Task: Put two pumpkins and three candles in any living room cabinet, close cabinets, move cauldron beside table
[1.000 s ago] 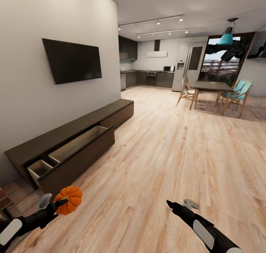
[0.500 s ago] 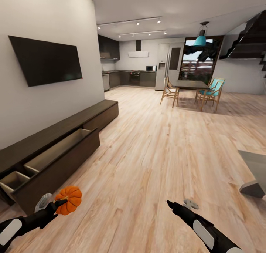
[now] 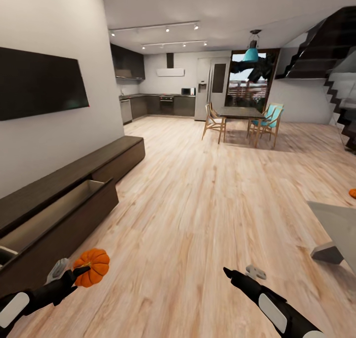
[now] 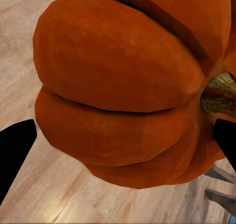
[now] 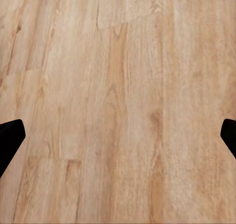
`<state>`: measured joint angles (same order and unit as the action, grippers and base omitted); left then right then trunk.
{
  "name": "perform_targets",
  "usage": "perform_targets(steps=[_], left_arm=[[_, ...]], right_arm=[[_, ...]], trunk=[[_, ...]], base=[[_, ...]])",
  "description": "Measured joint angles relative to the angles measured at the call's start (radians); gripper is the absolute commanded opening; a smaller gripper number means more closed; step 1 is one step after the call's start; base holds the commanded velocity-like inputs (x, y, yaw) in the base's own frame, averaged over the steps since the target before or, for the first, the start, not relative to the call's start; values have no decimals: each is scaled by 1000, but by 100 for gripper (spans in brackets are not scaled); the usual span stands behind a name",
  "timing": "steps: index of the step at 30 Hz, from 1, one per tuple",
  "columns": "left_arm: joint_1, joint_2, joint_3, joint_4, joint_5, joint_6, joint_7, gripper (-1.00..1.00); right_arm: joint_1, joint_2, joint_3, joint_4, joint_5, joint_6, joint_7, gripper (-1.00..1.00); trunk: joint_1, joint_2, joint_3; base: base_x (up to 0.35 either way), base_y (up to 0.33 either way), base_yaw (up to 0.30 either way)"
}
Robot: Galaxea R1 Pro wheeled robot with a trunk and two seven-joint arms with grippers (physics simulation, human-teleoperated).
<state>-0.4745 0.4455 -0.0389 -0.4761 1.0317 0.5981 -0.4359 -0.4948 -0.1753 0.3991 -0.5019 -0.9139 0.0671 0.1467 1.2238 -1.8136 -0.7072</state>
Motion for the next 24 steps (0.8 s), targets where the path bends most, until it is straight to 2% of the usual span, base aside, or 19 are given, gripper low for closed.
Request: perform_targets(steps=[9,14,24], left_arm=[[0,0,0,0,0,0,0,-100],[0,0,0,0,-1,-9,0,-100],[0,0,0,0,-3,-11,0,-100]], right_arm=[[0,1,1,1,5,-5,-4,100],[0,5,3,6,14,-78,-7,100],[0,5,1,13,4,-89,-4,100]], trunk=[[0,0,-7],[0,0,-8],[0,0,-8]], base=[[342,0,-46],[342,0,-7],[342,0,-1]])
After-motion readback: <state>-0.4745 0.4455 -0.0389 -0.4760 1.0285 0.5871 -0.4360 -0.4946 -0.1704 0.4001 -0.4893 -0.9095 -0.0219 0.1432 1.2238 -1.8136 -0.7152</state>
